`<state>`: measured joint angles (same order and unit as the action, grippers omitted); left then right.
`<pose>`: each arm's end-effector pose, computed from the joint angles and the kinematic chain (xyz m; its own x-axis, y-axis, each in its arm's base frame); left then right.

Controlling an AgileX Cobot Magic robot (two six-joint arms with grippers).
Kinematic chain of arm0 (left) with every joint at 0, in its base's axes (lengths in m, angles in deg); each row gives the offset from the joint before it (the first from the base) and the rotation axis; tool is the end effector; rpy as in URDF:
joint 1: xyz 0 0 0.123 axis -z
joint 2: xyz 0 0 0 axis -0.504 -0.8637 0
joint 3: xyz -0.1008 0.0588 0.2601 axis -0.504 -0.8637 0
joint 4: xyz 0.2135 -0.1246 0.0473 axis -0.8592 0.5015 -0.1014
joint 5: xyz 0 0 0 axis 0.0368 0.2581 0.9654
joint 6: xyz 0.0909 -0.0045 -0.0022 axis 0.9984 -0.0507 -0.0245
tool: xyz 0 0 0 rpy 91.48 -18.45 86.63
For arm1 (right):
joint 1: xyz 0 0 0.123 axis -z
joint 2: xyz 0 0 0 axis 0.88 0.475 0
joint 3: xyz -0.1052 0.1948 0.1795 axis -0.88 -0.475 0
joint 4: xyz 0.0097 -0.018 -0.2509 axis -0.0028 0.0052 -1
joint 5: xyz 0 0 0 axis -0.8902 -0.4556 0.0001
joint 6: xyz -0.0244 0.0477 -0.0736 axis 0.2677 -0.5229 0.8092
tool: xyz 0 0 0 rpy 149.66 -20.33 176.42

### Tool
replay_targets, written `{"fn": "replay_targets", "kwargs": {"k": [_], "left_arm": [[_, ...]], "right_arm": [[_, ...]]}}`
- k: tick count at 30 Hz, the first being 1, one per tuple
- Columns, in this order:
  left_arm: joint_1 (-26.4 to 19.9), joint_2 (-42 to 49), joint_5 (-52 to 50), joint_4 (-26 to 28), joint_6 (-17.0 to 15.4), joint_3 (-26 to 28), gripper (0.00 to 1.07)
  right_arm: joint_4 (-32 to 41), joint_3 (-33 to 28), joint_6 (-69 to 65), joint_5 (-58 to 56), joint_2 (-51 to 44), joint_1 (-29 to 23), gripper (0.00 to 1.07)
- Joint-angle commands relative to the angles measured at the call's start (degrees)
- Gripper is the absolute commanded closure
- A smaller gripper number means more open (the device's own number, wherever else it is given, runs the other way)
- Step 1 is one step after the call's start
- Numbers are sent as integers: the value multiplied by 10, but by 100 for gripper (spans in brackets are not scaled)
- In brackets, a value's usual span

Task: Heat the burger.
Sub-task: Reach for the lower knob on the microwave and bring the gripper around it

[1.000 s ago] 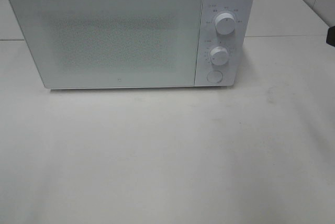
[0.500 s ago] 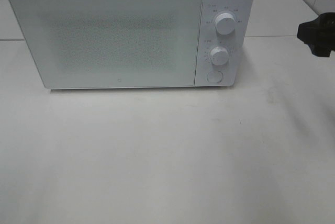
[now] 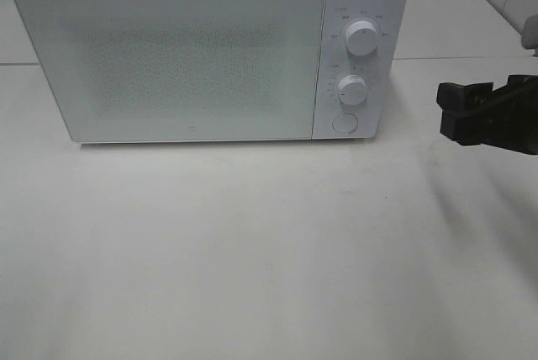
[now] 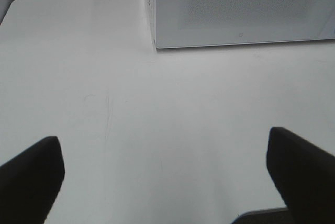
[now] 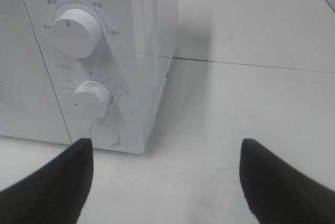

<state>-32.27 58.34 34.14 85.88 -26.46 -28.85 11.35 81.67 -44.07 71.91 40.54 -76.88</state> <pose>-0.0099 -0.0142 0.2825 -0.4451 0.0268 -0.8951 0.1200 0.9923 -0.0300 0.2121 0.0456 0.2064 -0.2282 -0.0525 -0.9722 -0.1374 0.9903 -0.0212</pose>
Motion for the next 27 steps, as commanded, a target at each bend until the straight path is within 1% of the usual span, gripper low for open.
{"fn": "replay_targets", "kwargs": {"k": [1, 2, 3, 5, 8, 9, 10, 11, 13, 14, 15, 16, 17, 18, 21, 27], "left_arm": [[1, 13, -9, 4, -1, -2, 7], [1, 13, -9, 4, -1, -2, 7], [1, 13, -9, 4, -1, -2, 7], [1, 13, -9, 4, -1, -2, 7], [1, 13, -9, 4, -1, -2, 7], [1, 13, -9, 4, -1, -2, 7], [1, 13, -9, 4, -1, -2, 7], [1, 13, -9, 4, -1, -2, 7], [1, 13, -9, 4, -1, -2, 7], [1, 13, -9, 4, -1, -2, 7], [1, 13, -9, 4, -1, -2, 7], [1, 13, -9, 4, -1, -2, 7], [1, 13, -9, 4, -1, -2, 7], [1, 13, -9, 4, -1, -2, 7], [1, 13, -9, 4, -1, -2, 7], [1, 13, -9, 4, -1, -2, 7]], "right_arm": [[108, -7, 76, 80, 26, -56, 33], [145, -7, 95, 103, 38, -80, 33], [145, -7, 95, 103, 38, -80, 33], [195, -7, 115, 146, 57, -119, 33], [213, -7, 120, 160, 65, -132, 33], [242, -7, 126, 185, 78, -156, 33], [254, -7, 129, 196, 85, -168, 33], [254, -7, 129, 196, 85, -168, 33], [293, -6, 138, 251, 115, -211, 33], [293, -6, 138, 251, 115, -211, 33], [300, -6, 138, 261, 121, -220, 33], [314, -6, 138, 282, 136, -239, 33], [314, -6, 138, 282, 136, -239, 33], [322, -6, 138, 302, 152, -255, 33], [328, -5, 135, 328, 176, -270, 33], [328, 11, 133, 349, 214, -272, 33]]}}
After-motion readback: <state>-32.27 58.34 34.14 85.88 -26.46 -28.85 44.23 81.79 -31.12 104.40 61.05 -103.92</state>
